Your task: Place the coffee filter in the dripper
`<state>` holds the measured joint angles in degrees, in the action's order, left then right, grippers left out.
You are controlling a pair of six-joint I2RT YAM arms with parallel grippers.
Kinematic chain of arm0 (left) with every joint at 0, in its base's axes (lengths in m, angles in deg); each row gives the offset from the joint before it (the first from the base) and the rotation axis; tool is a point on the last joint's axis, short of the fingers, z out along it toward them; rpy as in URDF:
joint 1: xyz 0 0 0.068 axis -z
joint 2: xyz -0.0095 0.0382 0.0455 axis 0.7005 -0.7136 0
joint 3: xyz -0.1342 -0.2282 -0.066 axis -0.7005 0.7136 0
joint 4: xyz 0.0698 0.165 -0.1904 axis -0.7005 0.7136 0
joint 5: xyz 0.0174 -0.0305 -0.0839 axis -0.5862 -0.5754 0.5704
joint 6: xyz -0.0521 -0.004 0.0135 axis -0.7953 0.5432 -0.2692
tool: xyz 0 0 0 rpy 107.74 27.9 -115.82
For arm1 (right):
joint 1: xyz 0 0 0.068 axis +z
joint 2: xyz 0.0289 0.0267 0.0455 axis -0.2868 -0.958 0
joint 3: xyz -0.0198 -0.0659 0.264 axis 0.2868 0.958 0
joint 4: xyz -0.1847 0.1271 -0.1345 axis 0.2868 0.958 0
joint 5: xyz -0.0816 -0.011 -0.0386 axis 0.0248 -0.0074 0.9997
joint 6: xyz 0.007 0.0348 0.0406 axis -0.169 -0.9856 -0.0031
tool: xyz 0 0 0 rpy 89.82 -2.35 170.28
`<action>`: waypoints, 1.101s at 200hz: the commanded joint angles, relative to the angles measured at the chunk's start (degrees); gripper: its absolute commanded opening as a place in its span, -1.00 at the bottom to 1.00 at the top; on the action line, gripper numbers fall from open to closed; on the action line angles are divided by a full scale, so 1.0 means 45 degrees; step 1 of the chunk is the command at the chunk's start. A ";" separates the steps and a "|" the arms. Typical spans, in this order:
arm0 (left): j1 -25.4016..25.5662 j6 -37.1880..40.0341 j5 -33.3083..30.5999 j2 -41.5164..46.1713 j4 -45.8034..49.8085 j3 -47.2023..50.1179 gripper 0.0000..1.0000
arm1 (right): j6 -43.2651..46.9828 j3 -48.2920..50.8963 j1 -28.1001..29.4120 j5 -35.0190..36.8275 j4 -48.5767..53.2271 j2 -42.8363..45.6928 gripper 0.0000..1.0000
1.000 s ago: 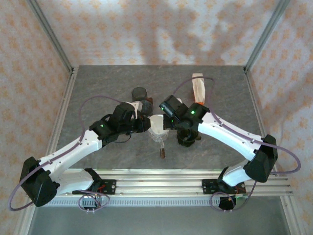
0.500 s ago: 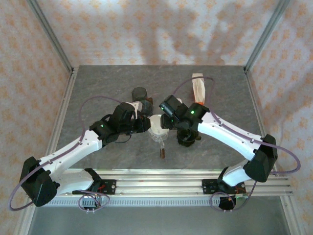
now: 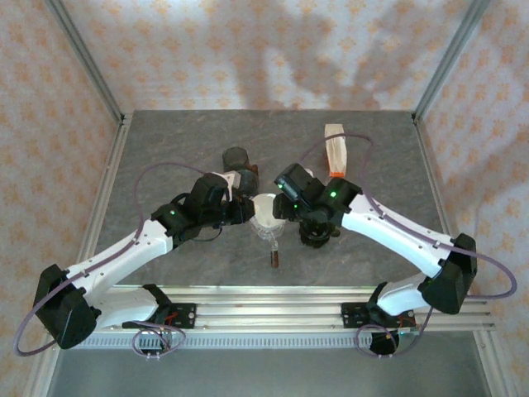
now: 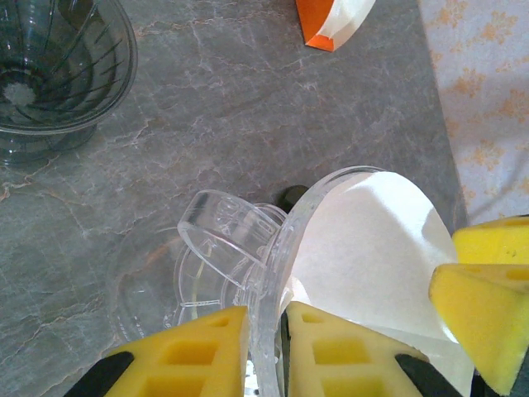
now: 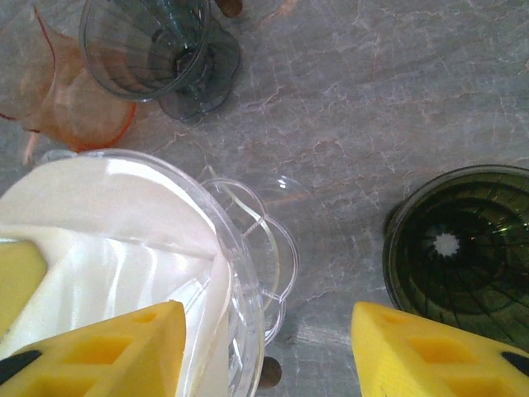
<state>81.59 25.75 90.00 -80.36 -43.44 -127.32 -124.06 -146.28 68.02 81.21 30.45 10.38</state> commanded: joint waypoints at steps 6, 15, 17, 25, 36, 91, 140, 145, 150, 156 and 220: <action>0.0101 -0.0171 0.0041 -0.0139 0.0010 0.0241 -0.62 | -0.0341 0.0308 0.0131 -0.0116 -0.0276 0.0116 0.04; 0.0105 -0.0176 0.0060 -0.0125 0.0002 0.0246 -0.62 | -0.0304 0.0301 0.0151 -0.0107 -0.0315 0.0047 0.00; 0.0108 -0.0176 0.0053 -0.0124 0.0015 0.0246 -0.62 | -0.0308 0.0315 0.0151 -0.0095 -0.0299 0.0029 -0.01; 0.0110 -0.0176 0.0048 -0.0123 0.0019 0.0246 -0.62 | -0.0290 0.0313 0.0151 -0.0060 -0.0299 0.0002 -0.07; 0.0108 -0.0176 0.0031 -0.0104 0.0048 0.0266 -0.62 | -0.0268 0.0300 0.0151 0.0046 -0.0295 0.0002 -0.15; 0.0110 -0.0166 0.0044 -0.0069 0.0045 0.0265 -0.62 | -0.0166 0.0262 0.0165 0.0176 -0.0234 -0.0140 -0.46; 0.0109 -0.0176 0.0026 -0.0082 0.0019 0.0303 -0.62 | -0.0103 0.0208 0.0170 0.0176 -0.0209 -0.0216 -0.80; 0.0110 -0.0176 0.0018 -0.0085 0.0019 0.0302 -0.62 | -0.0076 0.0203 0.0170 0.0166 -0.0221 -0.0222 -0.84; 0.0110 -0.0176 0.0034 -0.0085 0.0019 0.0296 -0.62 | -0.0060 0.0212 0.0170 0.0176 -0.0214 -0.0243 -0.87; 0.0110 -0.0176 0.0024 -0.0091 0.0005 0.0319 -0.62 | -0.0065 0.0187 0.0170 0.0176 -0.0212 -0.0257 -0.92; 0.0110 -0.0215 0.0028 -0.0104 -0.0039 0.0344 -0.62 | 0.0010 0.0202 0.0190 0.0273 -0.0192 -0.0297 -1.00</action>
<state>81.59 24.87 90.22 -80.36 -44.10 -126.68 -125.07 -145.15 68.37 81.17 27.98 10.10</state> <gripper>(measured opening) 0.193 0.046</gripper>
